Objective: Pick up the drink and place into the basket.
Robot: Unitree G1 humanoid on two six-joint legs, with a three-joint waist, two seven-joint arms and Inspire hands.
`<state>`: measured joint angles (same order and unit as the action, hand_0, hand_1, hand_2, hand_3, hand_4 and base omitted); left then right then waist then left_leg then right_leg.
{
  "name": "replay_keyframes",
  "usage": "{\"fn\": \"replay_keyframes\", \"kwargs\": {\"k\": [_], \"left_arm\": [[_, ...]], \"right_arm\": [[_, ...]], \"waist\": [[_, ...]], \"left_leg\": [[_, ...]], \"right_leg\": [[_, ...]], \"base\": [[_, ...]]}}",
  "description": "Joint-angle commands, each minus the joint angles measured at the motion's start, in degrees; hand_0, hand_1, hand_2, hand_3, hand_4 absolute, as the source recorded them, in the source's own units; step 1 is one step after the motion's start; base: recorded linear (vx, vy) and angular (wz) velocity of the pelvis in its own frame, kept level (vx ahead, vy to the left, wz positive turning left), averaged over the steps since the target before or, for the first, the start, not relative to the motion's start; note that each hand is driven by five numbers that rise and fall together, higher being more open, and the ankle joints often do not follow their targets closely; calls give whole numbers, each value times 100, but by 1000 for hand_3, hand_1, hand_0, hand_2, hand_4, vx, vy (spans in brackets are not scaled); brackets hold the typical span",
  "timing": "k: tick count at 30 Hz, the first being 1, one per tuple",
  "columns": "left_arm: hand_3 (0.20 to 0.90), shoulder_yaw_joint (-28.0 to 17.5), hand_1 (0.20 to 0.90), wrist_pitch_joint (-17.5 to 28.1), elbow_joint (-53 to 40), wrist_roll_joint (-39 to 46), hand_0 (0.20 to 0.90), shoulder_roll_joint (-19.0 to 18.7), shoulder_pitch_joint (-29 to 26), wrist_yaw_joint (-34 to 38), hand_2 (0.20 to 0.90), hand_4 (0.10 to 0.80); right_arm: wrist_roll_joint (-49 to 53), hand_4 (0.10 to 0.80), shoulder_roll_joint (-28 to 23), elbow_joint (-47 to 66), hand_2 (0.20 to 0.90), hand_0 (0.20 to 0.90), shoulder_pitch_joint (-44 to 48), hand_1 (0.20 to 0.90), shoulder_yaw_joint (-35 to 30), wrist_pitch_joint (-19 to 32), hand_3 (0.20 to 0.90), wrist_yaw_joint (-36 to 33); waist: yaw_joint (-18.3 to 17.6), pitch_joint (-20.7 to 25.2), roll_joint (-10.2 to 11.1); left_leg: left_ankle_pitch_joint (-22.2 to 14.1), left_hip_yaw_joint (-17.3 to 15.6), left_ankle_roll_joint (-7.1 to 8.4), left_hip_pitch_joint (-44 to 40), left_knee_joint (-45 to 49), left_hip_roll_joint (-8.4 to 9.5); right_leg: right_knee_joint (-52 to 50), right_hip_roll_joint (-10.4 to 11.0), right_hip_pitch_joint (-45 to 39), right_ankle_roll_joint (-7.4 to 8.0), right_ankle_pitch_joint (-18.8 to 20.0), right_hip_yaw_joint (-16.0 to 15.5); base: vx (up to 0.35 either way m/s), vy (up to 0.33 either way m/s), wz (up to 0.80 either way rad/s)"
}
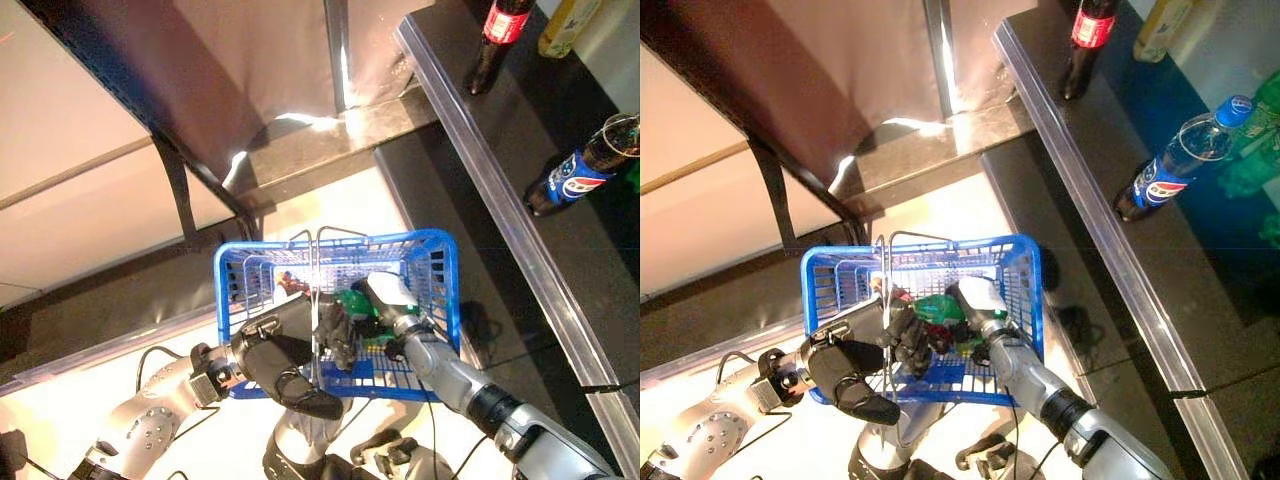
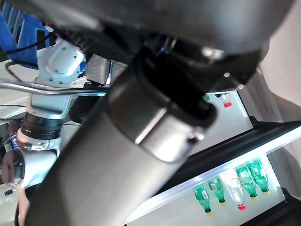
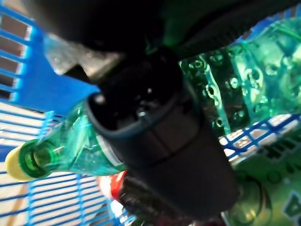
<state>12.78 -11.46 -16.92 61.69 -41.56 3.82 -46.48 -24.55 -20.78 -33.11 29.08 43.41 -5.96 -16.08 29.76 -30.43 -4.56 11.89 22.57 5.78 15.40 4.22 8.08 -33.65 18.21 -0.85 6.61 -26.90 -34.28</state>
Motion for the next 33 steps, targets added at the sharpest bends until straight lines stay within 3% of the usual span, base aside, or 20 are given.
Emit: {"fn": "replay_keyframes", "kwargs": {"k": [1, 5, 10, 11, 12, 22, 33], "left_arm": [[200, -190, 300, 1658, -2410, 1144, 300, 726, -1180, -1262, 300, 100], [200, -26, 300, 1579, -2450, 979, 300, 832, -1394, -1005, 300, 100], [200, 47, 300, 1486, -2454, 1000, 300, 915, -1509, -706, 300, 100], [200, 25, 300, 1447, -2433, 1034, 300, 951, -1528, -634, 300, 100], [200, 22, 300, 1454, -2420, 1029, 300, 967, -1532, -598, 300, 100], [200, -385, 300, 1319, -2138, 1295, 300, 1057, -1453, -323, 300, 100], [200, -1089, 300, 1200, -1926, 1728, 300, 1257, -834, -150, 300, 100]], "right_arm": [[184, 100, 238, -193, 300, 300, 741, 300, 383, -575, 200, 14], [518, 100, 570, -794, 300, 300, 1043, 300, 350, -1093, 200, 52], [938, 116, 753, -1164, 314, 314, 1138, 314, 218, -1273, 216, -98], [1119, 424, 814, -1303, 578, 578, 1141, 578, 158, -1232, 524, -189], [1173, 800, 833, -1336, 900, 900, 1157, 900, 126, -1222, 900, -202], [1626, 800, 739, -922, 900, 900, 1254, 900, -195, -1100, 900, -687], [1821, 800, 244, 1184, 900, 900, 393, 900, -800, -1024, 900, -1016]], "waist": [[69, 194, -277], [119, 159, -252], [153, 139, -221], [162, 146, -203], [158, 141, -198], [67, 76, -71], [-239, 178, 95]], "left_leg": [[-624, -180, -395, -352, 207, -55], [-603, -143, -415, -360, 185, -59], [-585, -98, -441, -356, 149, -59], [-589, -89, -445, -365, 132, -70], [-591, -91, -447, -360, 135, -72], [-627, -146, -451, -365, 130, -158], [-705, -292, -418, -545, 56, -314]], "right_leg": [[351, 102, 445, -46, 1493, 159], [379, 73, 428, -33, 1534, 155], [408, 55, 451, -9, 1584, 168], [430, 46, 447, -7, 1594, 160], [432, 45, 459, -4, 1606, 166], [443, -16, 545, -11, 1652, 272], [728, -221, 455, -46, 1699, 482]], "base": [[5, -35, 4], [4, -6, 1], [11, -10, 2], [24, -9, 5], [21, -3, 4], [0, 0, 0], [-3, 21, -6]]}}
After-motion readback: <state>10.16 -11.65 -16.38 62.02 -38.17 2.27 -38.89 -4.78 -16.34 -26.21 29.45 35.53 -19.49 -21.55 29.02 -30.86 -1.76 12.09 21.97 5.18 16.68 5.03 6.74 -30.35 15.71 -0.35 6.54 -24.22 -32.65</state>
